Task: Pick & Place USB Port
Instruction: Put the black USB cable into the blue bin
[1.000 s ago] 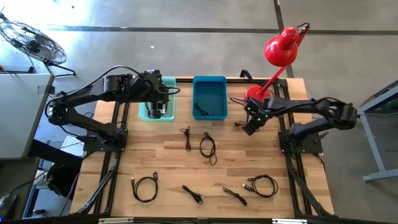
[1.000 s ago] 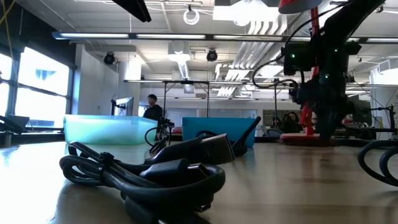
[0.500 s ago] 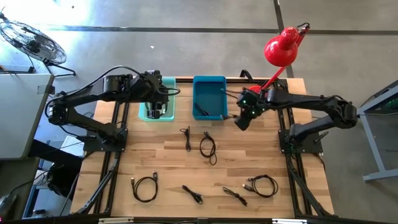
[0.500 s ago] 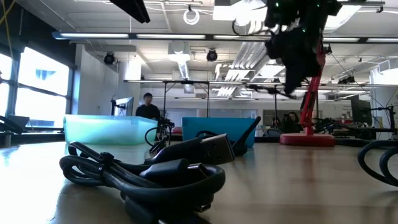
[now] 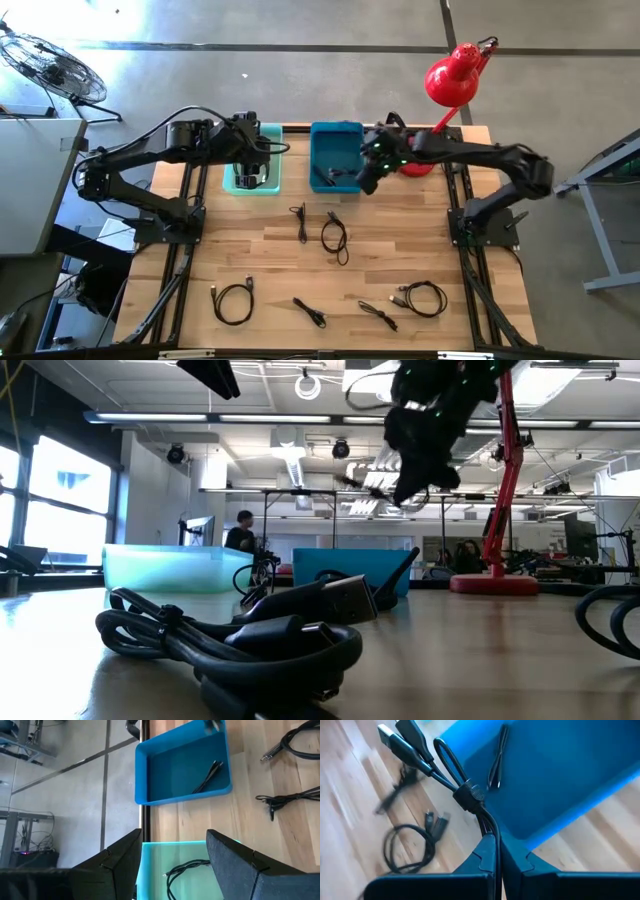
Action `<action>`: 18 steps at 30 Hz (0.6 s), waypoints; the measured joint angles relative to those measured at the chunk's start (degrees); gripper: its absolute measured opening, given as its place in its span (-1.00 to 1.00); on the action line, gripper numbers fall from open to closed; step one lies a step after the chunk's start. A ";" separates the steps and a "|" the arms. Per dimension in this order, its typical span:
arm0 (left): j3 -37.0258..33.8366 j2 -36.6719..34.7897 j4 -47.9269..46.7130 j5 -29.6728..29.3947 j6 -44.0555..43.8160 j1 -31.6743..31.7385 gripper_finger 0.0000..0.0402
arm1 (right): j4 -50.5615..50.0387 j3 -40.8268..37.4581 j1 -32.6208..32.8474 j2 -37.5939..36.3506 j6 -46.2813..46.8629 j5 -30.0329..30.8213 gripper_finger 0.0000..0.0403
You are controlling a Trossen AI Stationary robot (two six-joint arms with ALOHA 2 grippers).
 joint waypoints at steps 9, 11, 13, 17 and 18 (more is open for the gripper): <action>0.00 0.00 0.00 -0.01 0.00 0.00 0.07 | -0.02 5.36 0.50 11.26 -6.26 0.43 -1.00; 0.00 0.00 -0.01 0.01 0.00 0.00 0.07 | -0.04 7.16 0.50 11.62 -7.40 0.45 -1.00; 0.00 0.00 -0.01 0.01 0.00 0.00 0.07 | -0.02 8.91 0.33 11.62 -8.55 0.56 -1.00; 0.00 0.00 0.01 -0.68 -0.06 0.00 0.07 | -0.23 11.26 -0.76 11.62 -9.71 1.39 -1.00; 0.00 0.00 0.01 -0.95 -0.08 0.00 0.07 | -0.16 11.35 -1.10 11.62 -9.68 1.41 -1.00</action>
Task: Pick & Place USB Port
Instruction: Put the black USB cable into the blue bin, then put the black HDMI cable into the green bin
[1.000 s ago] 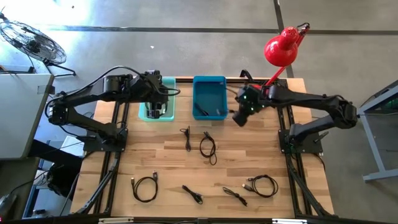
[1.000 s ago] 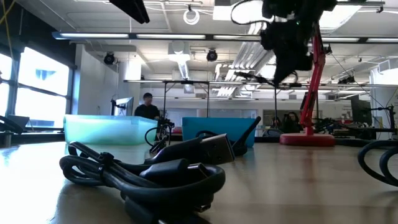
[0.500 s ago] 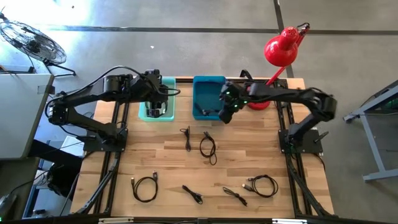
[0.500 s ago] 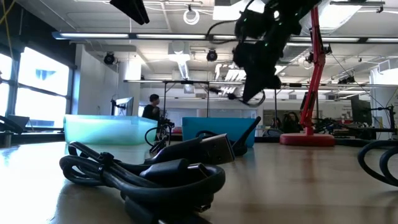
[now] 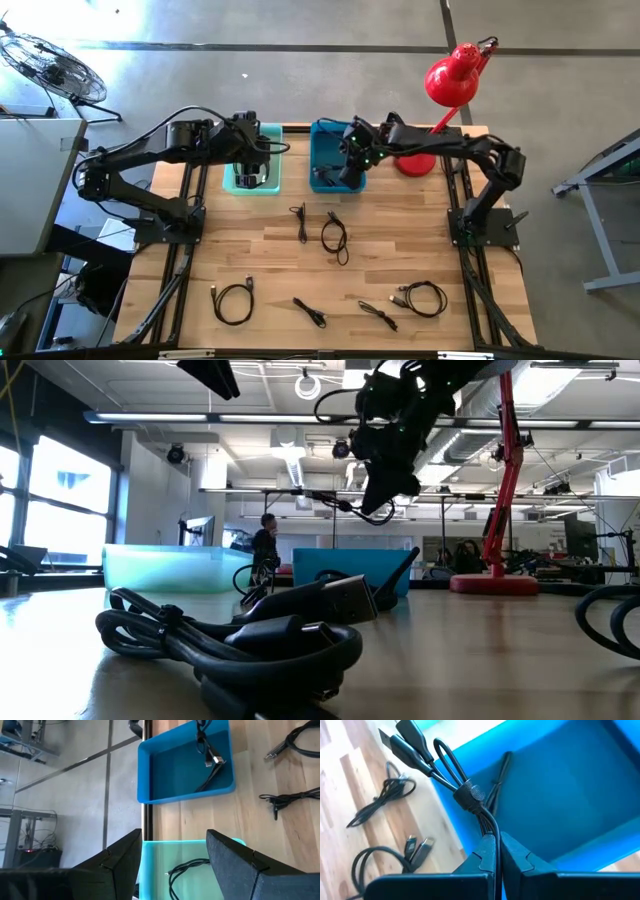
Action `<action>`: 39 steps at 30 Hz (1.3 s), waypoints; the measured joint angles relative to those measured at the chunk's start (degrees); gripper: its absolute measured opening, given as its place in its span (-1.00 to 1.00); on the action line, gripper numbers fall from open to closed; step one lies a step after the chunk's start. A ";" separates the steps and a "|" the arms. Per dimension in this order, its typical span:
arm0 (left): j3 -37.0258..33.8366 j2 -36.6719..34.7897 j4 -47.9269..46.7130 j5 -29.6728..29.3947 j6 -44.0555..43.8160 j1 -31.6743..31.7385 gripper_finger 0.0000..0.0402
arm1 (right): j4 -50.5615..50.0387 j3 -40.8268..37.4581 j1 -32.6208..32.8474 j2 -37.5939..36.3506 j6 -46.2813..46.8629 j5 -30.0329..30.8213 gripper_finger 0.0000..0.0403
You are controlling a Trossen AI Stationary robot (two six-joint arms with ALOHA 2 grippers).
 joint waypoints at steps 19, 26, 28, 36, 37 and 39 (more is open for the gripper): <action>0.00 0.00 1.01 -0.23 -0.81 0.00 0.07 | -2.39 -0.22 -0.92 5.86 0.03 -0.06 -0.89; 0.00 0.00 0.87 0.11 -1.45 0.00 0.07 | -2.34 -0.22 -0.68 5.86 -0.43 -0.32 -0.61; 0.00 0.00 0.87 0.11 -1.45 0.00 0.07 | -2.23 -0.22 -0.58 5.86 -1.61 -0.25 -0.52; 0.00 0.00 0.54 1.39 -1.45 0.00 0.07 | 2.78 -0.26 -0.37 3.98 -5.20 -10.78 -0.31; 0.00 0.00 0.34 2.06 -1.45 0.00 0.07 | 3.50 -0.26 -0.37 3.11 -5.50 -12.21 -0.31; 0.00 0.00 -0.16 3.37 -1.45 0.00 0.07 | 4.66 -0.26 -0.37 1.23 -6.33 -14.75 -0.30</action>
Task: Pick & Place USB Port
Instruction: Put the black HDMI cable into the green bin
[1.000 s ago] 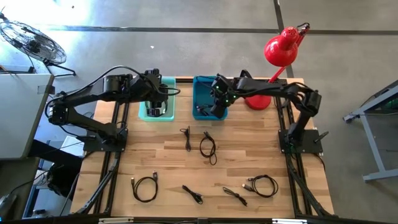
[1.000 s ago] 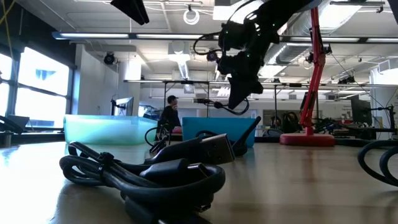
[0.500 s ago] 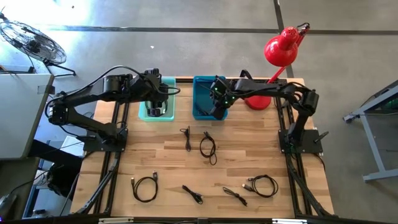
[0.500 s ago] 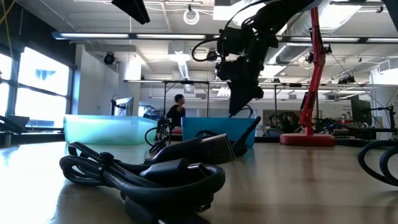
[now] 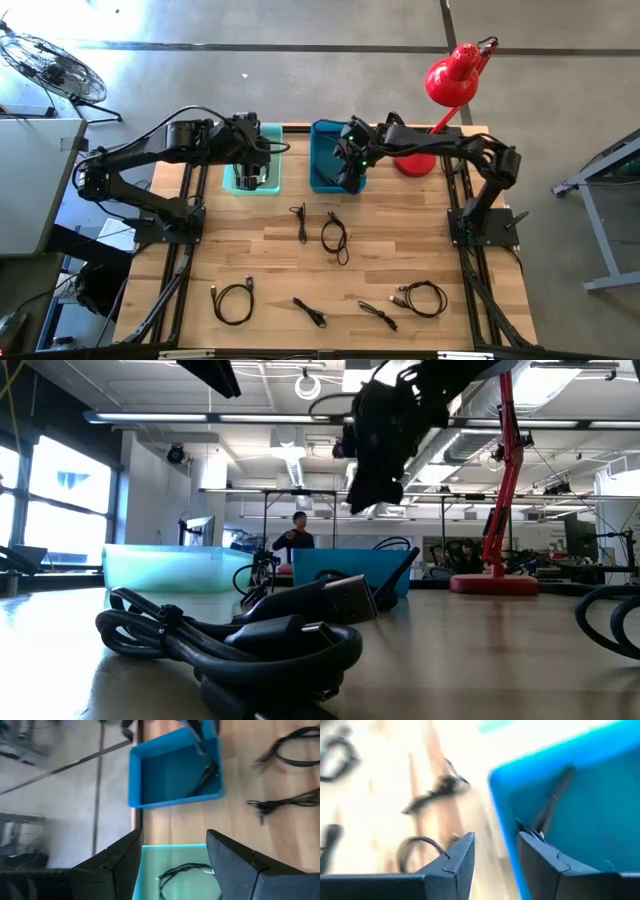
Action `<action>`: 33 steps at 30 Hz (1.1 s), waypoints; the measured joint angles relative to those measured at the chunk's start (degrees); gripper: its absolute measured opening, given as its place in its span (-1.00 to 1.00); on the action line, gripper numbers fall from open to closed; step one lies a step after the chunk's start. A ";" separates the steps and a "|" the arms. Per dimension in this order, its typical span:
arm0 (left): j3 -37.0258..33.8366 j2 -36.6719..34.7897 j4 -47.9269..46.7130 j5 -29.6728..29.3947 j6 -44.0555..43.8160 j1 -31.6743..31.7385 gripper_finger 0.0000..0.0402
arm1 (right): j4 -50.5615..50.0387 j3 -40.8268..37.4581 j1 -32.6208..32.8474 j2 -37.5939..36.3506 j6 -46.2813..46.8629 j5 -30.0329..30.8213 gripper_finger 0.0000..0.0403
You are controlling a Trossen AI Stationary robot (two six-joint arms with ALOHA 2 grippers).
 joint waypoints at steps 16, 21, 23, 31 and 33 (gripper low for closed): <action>0.00 0.00 -5.75 5.93 -1.72 0.00 0.07 | -11.11 0.09 10.73 -13.92 -13.05 -1.26 -0.30; 0.00 0.01 -8.28 5.85 -4.78 0.00 0.07 | -16.00 0.07 16.38 -12.35 -10.97 8.49 -0.30; -0.01 0.02 -9.08 5.79 -5.65 0.00 0.07 | -16.06 0.07 18.26 -11.95 -10.03 9.94 -0.30; -0.02 0.02 -10.96 5.79 -9.00 -0.08 0.07 | -13.54 0.07 25.76 -7.48 -13.62 12.76 -0.30; -0.50 0.01 -11.64 5.69 -10.47 -0.78 0.07 | -10.94 0.07 27.34 -5.90 -15.53 14.77 -0.30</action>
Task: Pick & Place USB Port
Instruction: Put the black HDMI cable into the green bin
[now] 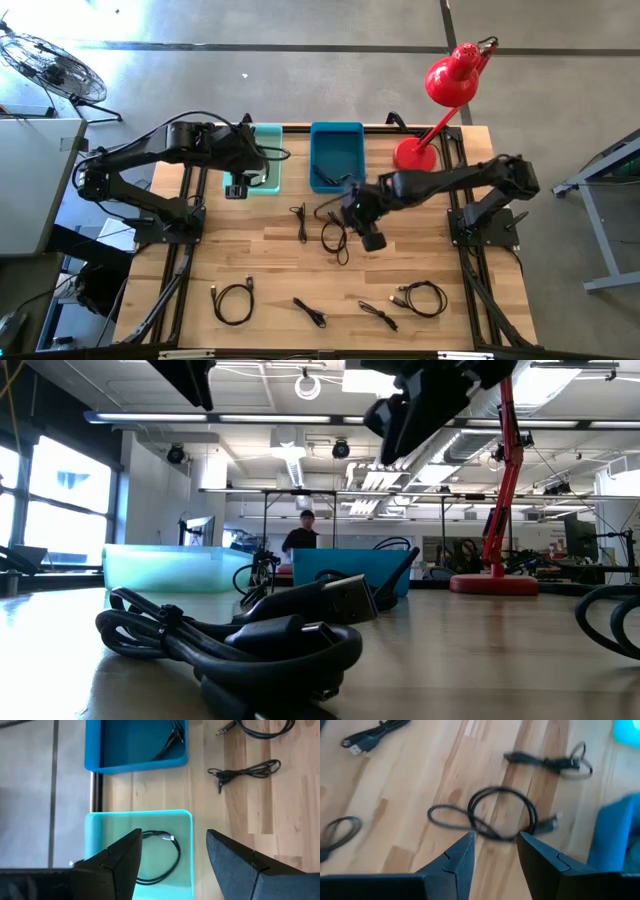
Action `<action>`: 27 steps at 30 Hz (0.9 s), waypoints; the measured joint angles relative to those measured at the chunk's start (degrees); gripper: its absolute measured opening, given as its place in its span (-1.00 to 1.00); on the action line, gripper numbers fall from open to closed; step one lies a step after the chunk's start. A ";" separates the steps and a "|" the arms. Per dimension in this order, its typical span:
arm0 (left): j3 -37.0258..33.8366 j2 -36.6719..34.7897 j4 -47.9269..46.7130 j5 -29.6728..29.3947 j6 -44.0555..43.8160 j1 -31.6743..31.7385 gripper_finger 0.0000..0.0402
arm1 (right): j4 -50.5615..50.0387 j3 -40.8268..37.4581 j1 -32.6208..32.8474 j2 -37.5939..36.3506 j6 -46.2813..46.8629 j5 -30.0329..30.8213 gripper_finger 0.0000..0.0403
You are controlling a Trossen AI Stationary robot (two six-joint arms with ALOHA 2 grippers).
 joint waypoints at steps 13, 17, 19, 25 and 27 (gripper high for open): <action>-7.91 -0.29 -1.03 0.10 -4.35 -8.53 0.07 | -2.18 12.77 -0.55 14.35 -4.93 4.57 -0.30; -7.96 -2.19 -4.60 0.12 -6.88 -11.41 0.07 | -4.04 13.49 -2.39 16.55 -4.99 5.07 -0.30; -7.96 -3.84 -6.90 -0.90 -9.38 -13.35 0.07 | -4.93 13.49 -2.97 17.34 -4.97 4.92 -0.30; -7.96 -10.44 -8.10 -6.54 -15.71 -19.09 0.07 | -4.54 13.49 -3.15 18.76 -4.99 4.39 -0.30; -7.96 -12.22 -7.96 -8.09 -17.55 -20.62 0.07 | -3.91 13.49 -3.15 19.27 -4.97 4.37 -0.30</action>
